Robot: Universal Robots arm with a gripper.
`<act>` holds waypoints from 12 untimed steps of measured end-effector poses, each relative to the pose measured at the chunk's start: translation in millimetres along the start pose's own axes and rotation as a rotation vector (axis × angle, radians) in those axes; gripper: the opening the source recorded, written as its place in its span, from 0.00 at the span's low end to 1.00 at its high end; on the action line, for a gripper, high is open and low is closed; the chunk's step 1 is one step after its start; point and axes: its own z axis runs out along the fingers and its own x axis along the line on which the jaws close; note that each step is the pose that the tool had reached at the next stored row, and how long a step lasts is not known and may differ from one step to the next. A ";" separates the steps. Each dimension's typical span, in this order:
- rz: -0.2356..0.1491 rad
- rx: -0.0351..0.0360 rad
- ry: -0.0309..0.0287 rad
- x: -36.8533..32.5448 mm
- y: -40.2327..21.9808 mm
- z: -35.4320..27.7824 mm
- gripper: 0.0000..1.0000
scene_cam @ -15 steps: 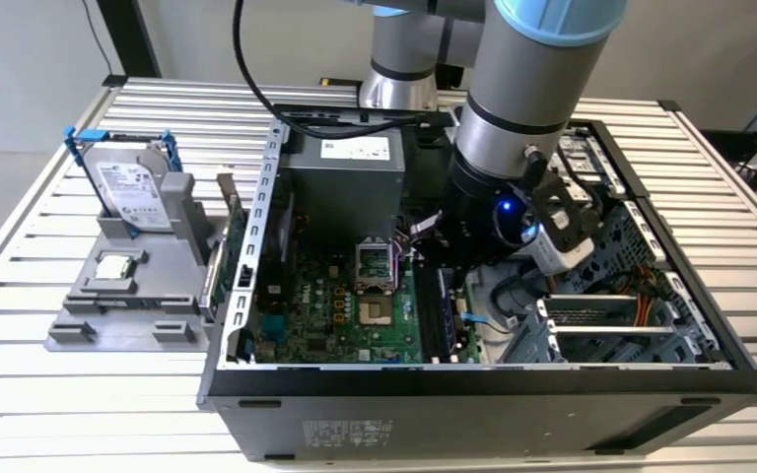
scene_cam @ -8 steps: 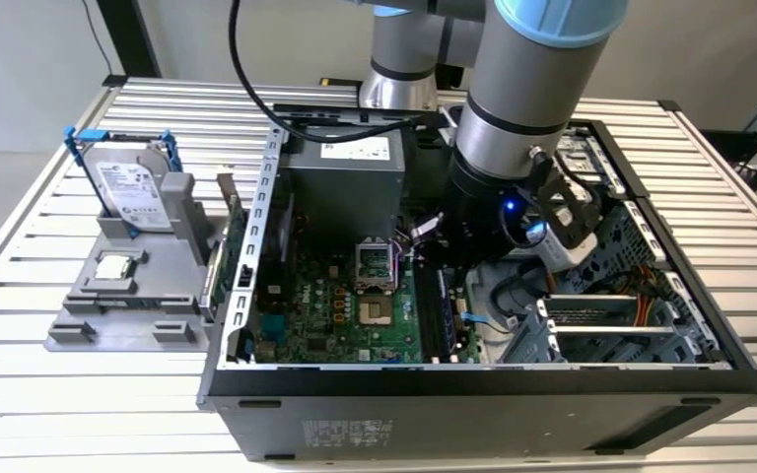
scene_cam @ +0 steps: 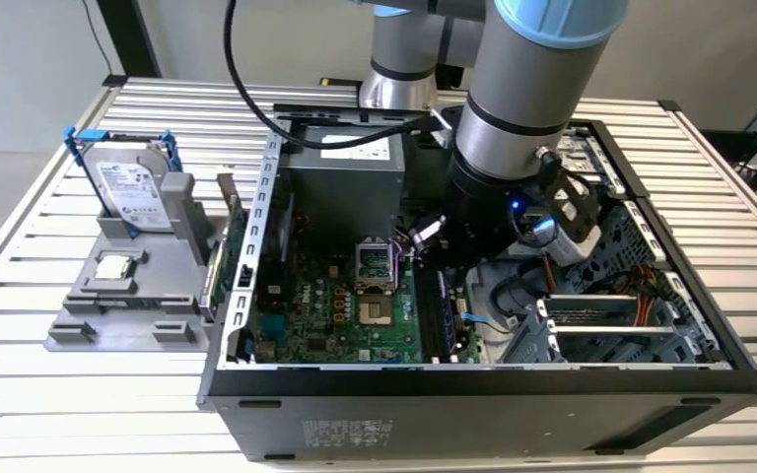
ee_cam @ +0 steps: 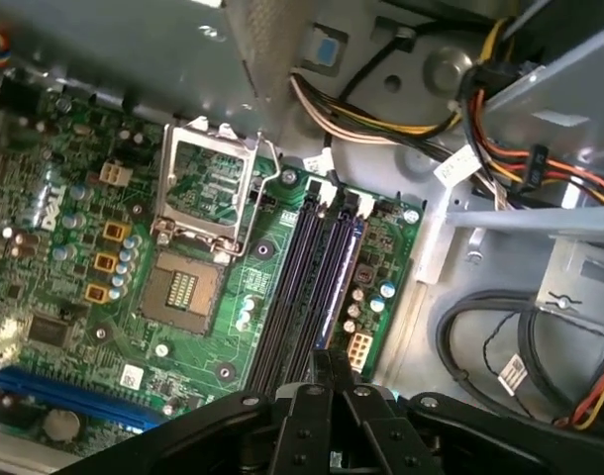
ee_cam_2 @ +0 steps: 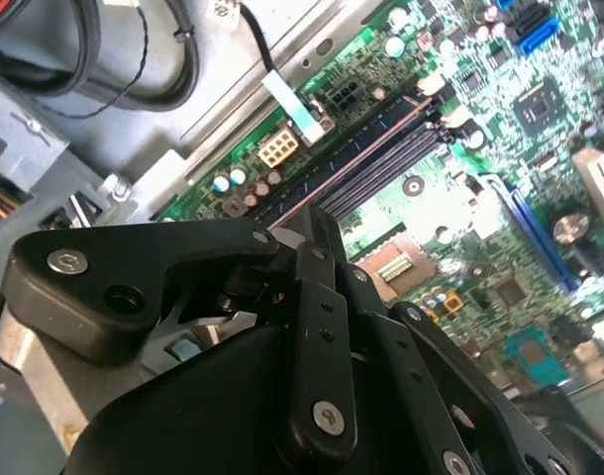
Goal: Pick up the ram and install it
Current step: 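Press down the ram until it locks into place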
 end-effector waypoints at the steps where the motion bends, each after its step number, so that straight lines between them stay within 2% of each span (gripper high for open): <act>1: -0.018 -0.0001 0.0001 0.0 0.0 0.0 0.00; 12: -0.219 -0.0006 0.0002 0.0 0.0 0.0 0.00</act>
